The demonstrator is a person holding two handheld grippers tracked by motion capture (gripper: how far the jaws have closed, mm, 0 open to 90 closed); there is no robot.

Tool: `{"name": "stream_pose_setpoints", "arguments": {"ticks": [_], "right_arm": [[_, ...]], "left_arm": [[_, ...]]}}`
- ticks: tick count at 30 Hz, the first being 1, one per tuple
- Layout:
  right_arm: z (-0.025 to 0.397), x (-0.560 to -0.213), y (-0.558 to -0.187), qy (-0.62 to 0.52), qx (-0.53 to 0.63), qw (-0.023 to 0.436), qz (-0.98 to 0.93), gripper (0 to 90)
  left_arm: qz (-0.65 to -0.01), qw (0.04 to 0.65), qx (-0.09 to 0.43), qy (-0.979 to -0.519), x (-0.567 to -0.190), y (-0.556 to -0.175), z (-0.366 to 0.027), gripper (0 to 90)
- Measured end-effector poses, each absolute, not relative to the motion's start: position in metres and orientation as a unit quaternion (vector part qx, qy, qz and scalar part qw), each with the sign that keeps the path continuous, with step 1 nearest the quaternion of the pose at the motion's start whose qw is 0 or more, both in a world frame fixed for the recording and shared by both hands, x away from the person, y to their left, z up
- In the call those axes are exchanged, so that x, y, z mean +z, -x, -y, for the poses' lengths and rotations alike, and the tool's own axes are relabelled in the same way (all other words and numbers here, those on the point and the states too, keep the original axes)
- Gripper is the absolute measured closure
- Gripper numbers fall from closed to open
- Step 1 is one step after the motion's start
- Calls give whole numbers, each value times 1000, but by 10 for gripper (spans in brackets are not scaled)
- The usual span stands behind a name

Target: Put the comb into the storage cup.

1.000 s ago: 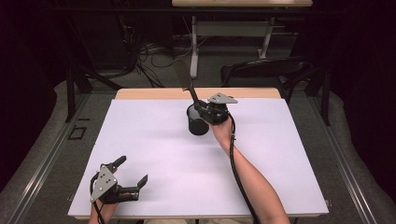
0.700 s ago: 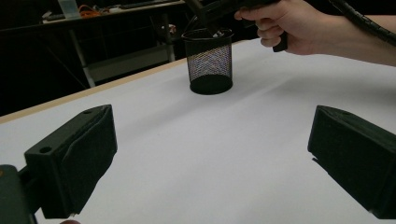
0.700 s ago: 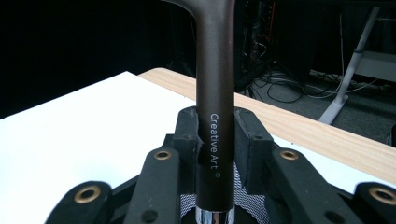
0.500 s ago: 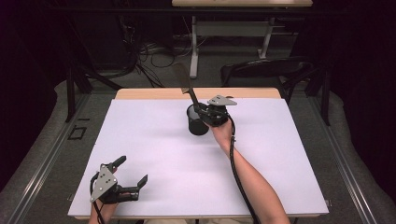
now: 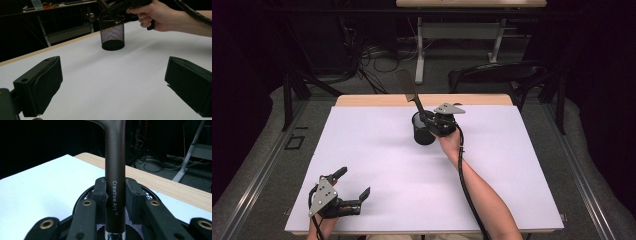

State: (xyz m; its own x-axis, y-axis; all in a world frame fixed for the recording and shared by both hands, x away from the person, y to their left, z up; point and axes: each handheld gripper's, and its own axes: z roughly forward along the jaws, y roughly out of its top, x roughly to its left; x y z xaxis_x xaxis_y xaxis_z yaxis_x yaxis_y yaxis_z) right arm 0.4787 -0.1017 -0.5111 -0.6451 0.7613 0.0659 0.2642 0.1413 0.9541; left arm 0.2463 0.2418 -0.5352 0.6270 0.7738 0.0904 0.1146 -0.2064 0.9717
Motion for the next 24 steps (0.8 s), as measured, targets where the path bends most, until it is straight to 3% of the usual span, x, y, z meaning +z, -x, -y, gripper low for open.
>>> {"name": "stream_pose_setpoints", "arguments": {"ticks": [24], "right_arm": [[103, -516, -478, -359, 544, 221, -725, 727]], "left_arm": [[-310, 548, 301, -716, -535, -246, -242, 14]]}}
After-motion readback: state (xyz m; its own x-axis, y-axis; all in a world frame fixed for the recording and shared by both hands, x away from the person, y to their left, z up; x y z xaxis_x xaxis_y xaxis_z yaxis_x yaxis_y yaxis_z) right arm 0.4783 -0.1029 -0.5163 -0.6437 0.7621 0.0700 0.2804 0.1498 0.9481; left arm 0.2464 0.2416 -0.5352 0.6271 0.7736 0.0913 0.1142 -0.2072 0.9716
